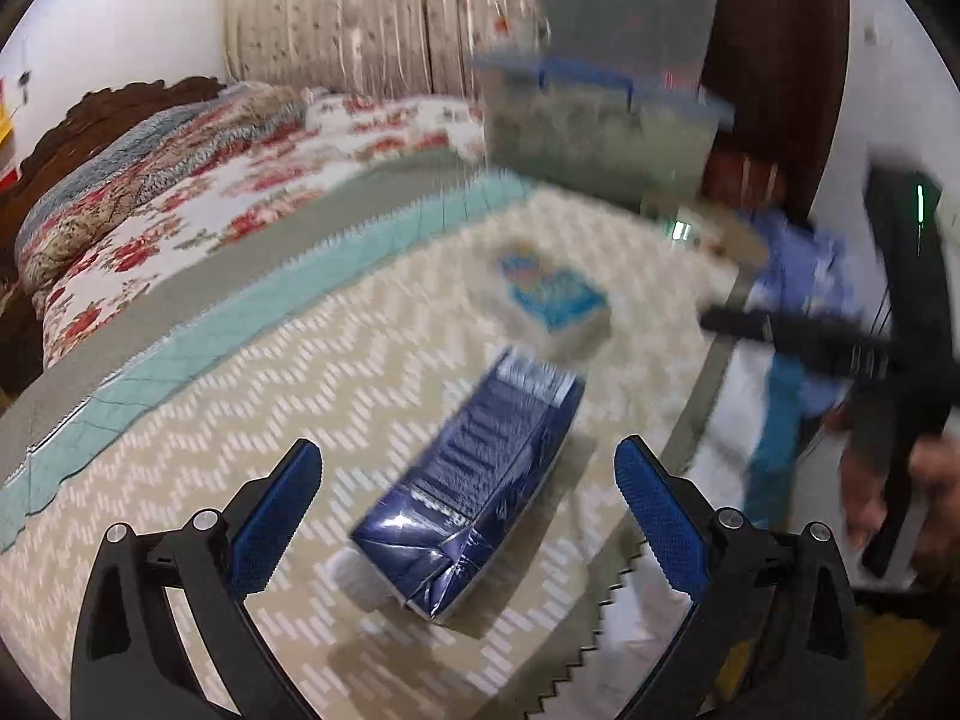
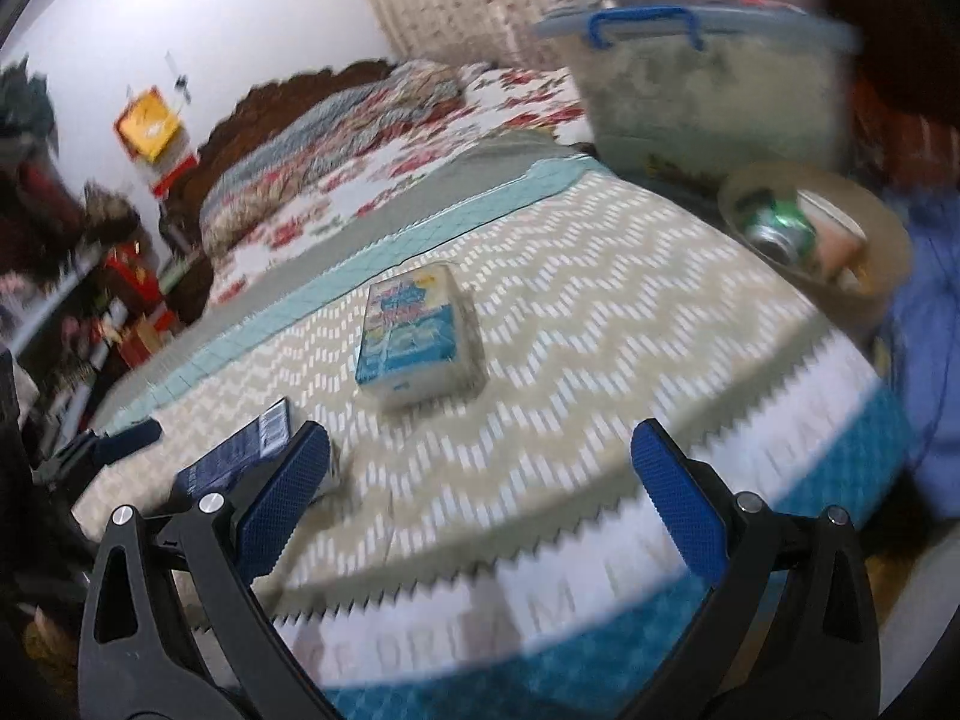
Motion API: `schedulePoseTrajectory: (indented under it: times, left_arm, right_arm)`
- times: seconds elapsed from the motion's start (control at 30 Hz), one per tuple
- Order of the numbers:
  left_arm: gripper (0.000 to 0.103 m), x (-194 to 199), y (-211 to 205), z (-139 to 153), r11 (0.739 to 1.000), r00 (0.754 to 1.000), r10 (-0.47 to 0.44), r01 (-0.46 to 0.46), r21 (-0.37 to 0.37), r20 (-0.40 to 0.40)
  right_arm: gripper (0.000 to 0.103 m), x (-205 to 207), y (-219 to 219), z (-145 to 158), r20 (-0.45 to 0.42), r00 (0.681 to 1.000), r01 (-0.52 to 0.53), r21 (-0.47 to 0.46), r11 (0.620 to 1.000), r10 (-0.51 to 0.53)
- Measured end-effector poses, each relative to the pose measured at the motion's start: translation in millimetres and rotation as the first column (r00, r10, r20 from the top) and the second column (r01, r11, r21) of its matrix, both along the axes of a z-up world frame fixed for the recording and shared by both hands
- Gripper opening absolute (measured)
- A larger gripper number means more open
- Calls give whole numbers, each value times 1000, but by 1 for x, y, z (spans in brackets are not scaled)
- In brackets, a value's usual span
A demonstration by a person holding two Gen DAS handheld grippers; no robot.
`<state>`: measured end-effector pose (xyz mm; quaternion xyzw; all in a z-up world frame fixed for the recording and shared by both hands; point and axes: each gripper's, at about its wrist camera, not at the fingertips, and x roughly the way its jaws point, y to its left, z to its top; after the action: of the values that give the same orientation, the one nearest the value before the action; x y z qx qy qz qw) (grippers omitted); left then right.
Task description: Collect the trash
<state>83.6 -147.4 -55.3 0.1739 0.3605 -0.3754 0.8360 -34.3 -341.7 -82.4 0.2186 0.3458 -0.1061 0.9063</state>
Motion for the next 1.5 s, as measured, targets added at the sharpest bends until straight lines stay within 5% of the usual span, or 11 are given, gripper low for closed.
schedulePoseTrajectory:
  times: [0.17, 0.27, 0.33, 0.37, 0.4, 0.43, 0.73, 0.83, 0.9, 1.1, 1.5]
  left_arm:
    - [93, 10, -2, -23, 999, 999, 25, -23, 42, -40]
    - [73, 12, -1, -29, 997, 997, 42, -38, 62, -63]
    - [70, 12, 2, -30, 997, 995, 63, -59, 47, -72]
    - [68, 12, 4, -29, 997, 995, 70, -67, 39, -77]
    - [67, 12, 5, -28, 997, 993, 79, -77, 30, -83]
    - [66, 14, 8, -28, 996, 991, 94, -92, 20, -91]
    - [65, 28, 12, -23, 972, 964, 232, -233, 3, -133]
    - [67, 23, 3, -25, 970, 961, 242, -241, 25, -132]
    - [79, 22, -2, -27, 971, 962, 239, -236, 32, -133]
    - [92, 21, 10, -13, 964, 957, 261, -264, -10, -128]
    - [93, 13, 47, 9, 945, 945, 286, -306, -118, -160]
  right_arm:
    - [100, 56, 2, -6, -66, 995, -75, -3, 997, 74]
    - [99, 96, 8, -15, -131, 983, -130, -5, 992, 128]
    - [99, 109, 11, -19, -162, 975, -159, -22, 987, 153]
    - [94, 116, 14, -22, -193, 966, -186, -55, 981, 172]
    - [69, 118, 14, -24, -206, 962, -195, -70, 978, 177]
    - [62, 118, 13, -26, -214, 961, -197, -69, 978, 178]
    - [65, 30, 1, -23, -106, 987, -122, 15, 992, 123]
    - [80, 5, 6, -30, -93, 985, -134, 97, 986, 143]
    - [88, -6, 9, -33, -76, 985, -145, 133, 980, 156]
    - [92, -28, 10, -25, 5, 991, -135, 174, 975, 136]
    - [92, -54, -12, -13, 73, 997, -42, 244, 969, 24]
